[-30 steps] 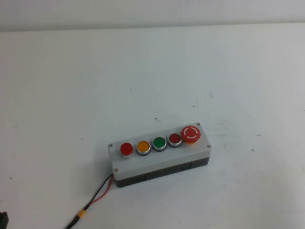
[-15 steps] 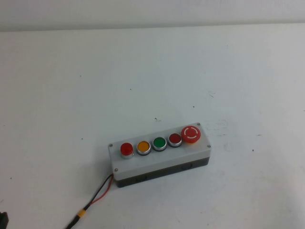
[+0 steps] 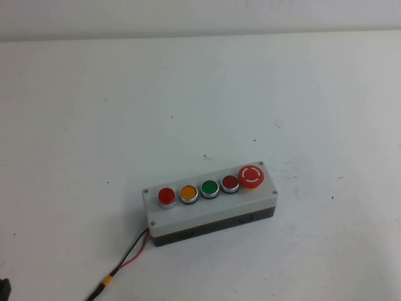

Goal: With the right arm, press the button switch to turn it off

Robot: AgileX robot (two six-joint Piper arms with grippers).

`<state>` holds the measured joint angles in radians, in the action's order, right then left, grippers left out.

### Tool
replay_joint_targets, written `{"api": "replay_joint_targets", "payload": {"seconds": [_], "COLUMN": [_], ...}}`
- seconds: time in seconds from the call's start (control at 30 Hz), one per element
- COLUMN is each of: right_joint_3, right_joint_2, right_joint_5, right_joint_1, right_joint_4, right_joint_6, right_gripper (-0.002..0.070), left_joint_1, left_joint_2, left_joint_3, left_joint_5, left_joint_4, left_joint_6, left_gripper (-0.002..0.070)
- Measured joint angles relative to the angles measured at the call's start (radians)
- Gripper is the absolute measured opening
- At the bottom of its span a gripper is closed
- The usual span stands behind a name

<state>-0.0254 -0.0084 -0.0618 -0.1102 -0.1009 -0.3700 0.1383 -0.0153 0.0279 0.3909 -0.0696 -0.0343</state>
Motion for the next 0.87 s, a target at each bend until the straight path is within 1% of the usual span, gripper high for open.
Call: {"api": "replay_joint_targets", "payload": {"seconds": [0.07, 0.2, 0.27, 0.4, 0.47, 0.73, 0.87], "right_joint_3": [0.000, 0.000, 0.000, 0.000, 0.000, 0.000, 0.000], "right_joint_2": [0.000, 0.000, 0.000, 0.000, 0.000, 0.000, 0.000], "right_joint_5": [-0.009, -0.068, -0.110, -0.241, -0.278, -0.299, -0.301], "right_joint_1": [0.000, 0.000, 0.000, 0.000, 0.000, 0.003, 0.056], "right_joint_4": [0.060, 0.243, 0.279, 0.292, 0.293, 0.294, 0.296], "right_joint_6": [0.078, 0.362, 0.416, 0.448, 0.455, 0.481, 0.483], "right_gripper": [-0.0016, -0.0016, -0.0016, -0.0016, -0.0016, -0.0016, -0.0016], "left_joint_1": [0.000, 0.000, 0.000, 0.000, 0.000, 0.000, 0.000], "left_joint_2": [0.000, 0.000, 0.000, 0.000, 0.000, 0.000, 0.000], "left_joint_3": [0.000, 0.000, 0.000, 0.000, 0.000, 0.000, 0.000], "left_joint_5": [0.000, 0.000, 0.000, 0.000, 0.000, 0.000, 0.000], "left_joint_4": [0.000, 0.000, 0.000, 0.000, 0.000, 0.000, 0.000], "left_joint_6": [0.000, 0.000, 0.000, 0.000, 0.000, 0.000, 0.000], "left_gripper": [-0.0002, -0.0002, -0.0002, -0.0002, -0.0002, -0.0002, -0.0002]}}
